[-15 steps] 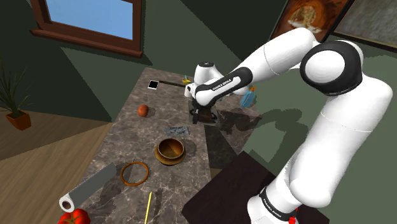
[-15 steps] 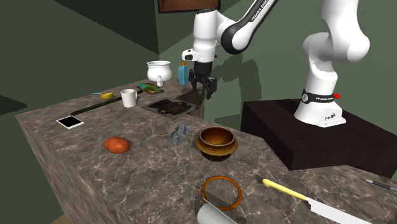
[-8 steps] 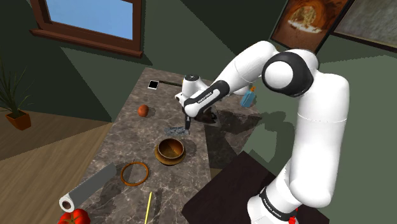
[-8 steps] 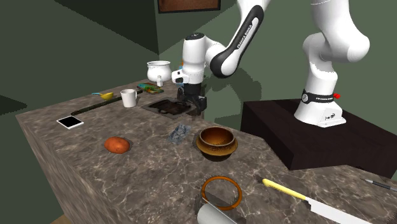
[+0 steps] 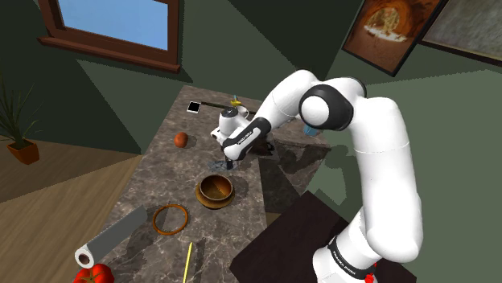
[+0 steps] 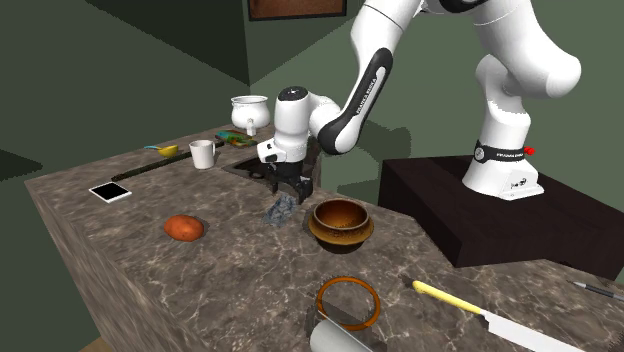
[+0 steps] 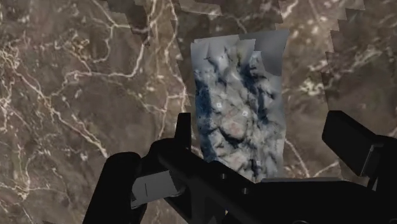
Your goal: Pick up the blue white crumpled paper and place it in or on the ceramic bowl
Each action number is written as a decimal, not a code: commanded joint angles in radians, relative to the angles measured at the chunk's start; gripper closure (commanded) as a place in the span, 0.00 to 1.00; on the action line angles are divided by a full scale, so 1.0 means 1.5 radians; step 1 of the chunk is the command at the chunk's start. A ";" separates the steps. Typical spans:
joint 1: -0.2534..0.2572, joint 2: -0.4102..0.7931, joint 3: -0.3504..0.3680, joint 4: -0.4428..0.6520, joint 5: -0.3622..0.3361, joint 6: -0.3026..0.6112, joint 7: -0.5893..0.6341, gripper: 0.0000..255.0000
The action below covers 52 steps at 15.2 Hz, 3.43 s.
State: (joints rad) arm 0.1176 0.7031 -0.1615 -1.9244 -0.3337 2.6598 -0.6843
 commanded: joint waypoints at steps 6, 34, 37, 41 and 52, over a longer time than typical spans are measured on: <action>-0.008 0.049 -0.002 0.025 -0.002 0.026 -0.001 0.00; -0.011 -0.049 0.004 -0.010 0.004 -0.035 -0.024 1.00; -0.011 -0.072 0.005 -0.015 0.006 -0.052 -0.030 1.00; -0.012 -0.101 0.007 -0.021 0.009 -0.076 -0.038 1.00; -0.012 -0.176 0.012 -0.024 0.019 -0.146 -0.061 1.00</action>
State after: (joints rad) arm 0.0990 0.4508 -0.1438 -1.9605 -0.3069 2.4534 -0.7727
